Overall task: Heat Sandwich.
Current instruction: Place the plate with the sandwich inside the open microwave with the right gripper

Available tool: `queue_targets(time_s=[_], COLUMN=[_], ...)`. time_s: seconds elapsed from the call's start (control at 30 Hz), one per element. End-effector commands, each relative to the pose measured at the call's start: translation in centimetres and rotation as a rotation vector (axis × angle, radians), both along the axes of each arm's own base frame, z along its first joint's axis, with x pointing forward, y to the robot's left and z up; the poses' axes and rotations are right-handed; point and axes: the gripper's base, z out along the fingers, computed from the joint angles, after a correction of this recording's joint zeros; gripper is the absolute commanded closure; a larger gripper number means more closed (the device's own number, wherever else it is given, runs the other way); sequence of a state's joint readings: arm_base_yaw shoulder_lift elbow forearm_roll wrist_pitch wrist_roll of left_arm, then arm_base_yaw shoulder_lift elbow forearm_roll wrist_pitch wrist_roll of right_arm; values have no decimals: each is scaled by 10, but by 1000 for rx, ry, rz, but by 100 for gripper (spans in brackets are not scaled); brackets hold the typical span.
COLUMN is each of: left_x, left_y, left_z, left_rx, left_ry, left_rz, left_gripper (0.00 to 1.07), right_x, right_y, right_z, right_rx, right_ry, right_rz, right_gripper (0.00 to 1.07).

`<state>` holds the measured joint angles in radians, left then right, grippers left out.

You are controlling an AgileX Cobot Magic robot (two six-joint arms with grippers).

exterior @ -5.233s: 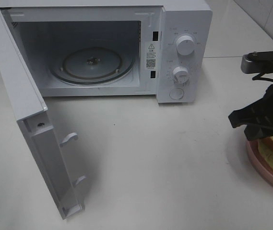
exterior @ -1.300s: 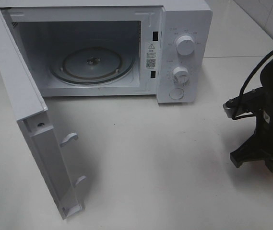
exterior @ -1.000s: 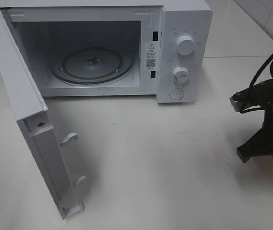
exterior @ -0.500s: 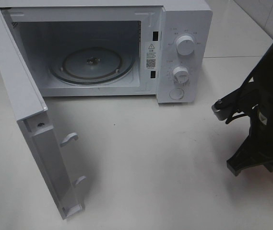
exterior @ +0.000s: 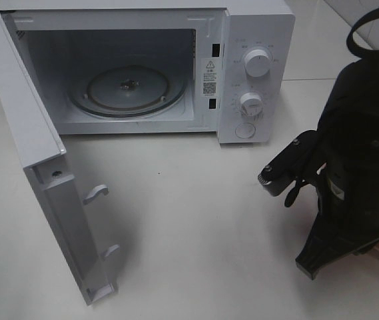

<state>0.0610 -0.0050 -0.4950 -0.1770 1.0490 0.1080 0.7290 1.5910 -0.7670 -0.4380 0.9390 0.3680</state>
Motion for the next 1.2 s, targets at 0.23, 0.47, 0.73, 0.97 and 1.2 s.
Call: queue_targets(time_s=[0.23,0.47,0.73,0.97,1.2], left_x=[-3,-3,-3,-3,-3], left_y=[0,0,0,0,0], left_z=[0,0,0,0,0], left_rx=[2,2,2,2,2], left_ry=[-35,-35,-35,-35,-35], left_rz=[0,0,0,0,0], left_gripper=[3,3,3,3,3], right_x=[-17,-33,-42,-42,-39], right_y=[14,18,13,13,19], right_z=[16,35,37,37,36], right_rx=[-11,30,17,5,28], right_ry=[-14,-49,-30,-4,-4], right_rz=[159,293,380,507,659], right_gripper=[106,106,106,106,106])
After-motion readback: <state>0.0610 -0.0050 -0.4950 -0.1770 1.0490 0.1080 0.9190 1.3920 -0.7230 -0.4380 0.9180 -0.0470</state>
